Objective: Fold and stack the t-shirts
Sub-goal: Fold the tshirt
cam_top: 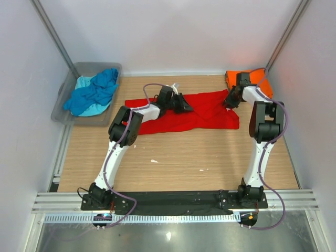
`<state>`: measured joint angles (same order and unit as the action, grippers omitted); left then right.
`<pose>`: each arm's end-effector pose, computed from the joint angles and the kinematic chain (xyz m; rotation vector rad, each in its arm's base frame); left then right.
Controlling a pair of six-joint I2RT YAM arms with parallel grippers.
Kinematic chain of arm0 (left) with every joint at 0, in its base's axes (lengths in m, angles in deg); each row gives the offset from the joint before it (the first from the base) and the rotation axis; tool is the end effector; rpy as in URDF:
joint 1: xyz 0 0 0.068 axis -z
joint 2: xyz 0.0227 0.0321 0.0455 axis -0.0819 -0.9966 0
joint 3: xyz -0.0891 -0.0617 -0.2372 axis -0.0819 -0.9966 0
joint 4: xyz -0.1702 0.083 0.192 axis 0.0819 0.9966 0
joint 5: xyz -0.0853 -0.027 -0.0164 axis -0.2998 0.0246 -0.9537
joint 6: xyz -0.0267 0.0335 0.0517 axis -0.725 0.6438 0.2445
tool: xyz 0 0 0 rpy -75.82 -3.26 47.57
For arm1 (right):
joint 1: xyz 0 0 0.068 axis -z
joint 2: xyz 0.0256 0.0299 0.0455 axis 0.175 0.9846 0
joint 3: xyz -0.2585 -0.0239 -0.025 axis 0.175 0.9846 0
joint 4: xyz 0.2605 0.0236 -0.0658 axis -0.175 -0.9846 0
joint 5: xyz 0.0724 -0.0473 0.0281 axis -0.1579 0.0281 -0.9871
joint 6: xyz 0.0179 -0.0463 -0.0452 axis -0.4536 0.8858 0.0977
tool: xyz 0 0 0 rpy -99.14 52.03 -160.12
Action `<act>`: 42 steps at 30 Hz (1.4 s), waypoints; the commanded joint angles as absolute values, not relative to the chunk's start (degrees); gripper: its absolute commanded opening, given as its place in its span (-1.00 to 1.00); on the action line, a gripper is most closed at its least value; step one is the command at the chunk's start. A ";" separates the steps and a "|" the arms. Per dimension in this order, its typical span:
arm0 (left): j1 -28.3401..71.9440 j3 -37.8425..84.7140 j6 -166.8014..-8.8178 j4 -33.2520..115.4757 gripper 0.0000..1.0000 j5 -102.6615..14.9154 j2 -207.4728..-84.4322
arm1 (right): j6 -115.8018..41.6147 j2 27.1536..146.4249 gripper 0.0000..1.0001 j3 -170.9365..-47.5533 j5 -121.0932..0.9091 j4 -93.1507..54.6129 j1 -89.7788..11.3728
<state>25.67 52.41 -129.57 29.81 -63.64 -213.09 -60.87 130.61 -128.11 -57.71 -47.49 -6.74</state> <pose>0.4677 -0.3033 0.0868 -0.1190 2.3060 -1.3402 0.4778 -0.0229 0.1337 0.7346 2.5215 0.2876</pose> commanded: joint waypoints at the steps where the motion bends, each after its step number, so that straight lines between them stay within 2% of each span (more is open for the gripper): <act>1: 25.27 52.61 -127.82 33.20 -0.59 -60.66 -212.67 | -61.92 131.39 -0.46 -131.17 -55.88 -47.24 -7.70; 3: 25.27 52.17 -127.91 32.93 -0.59 -60.57 -212.67 | -61.74 131.74 -0.50 -131.96 -54.92 -47.68 -7.88; 7: 25.27 52.08 -127.91 32.76 -0.59 -60.57 -212.84 | -61.66 131.74 -0.79 -132.14 -53.68 -47.85 -7.79; 12: 25.27 52.08 -128.26 32.49 -0.59 -60.66 -212.93 | -61.22 131.74 -0.98 -132.49 -52.89 -47.68 -7.79; 24: 25.27 52.69 -127.65 34.52 -0.59 -59.34 -213.37 | -61.04 128.32 -0.97 -134.25 -45.69 -54.70 -7.79; 36: 25.27 52.61 -127.30 35.13 -0.59 -59.08 -212.93 | -61.13 126.21 -0.97 -129.68 -47.79 -52.69 -7.79; 38: 25.27 52.61 -127.47 35.57 -0.57 -59.51 -212.14 | -60.43 126.21 -0.92 -130.37 -48.49 -52.69 -7.79; 42: 25.27 51.55 -129.56 35.13 -0.46 -59.78 -208.63 | -59.90 124.90 -0.62 -132.57 -48.67 -55.84 -7.79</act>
<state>25.69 52.39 -129.83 30.72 -63.03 -212.52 -60.50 130.00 -130.16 -48.35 -53.96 -7.66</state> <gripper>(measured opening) 0.253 0.167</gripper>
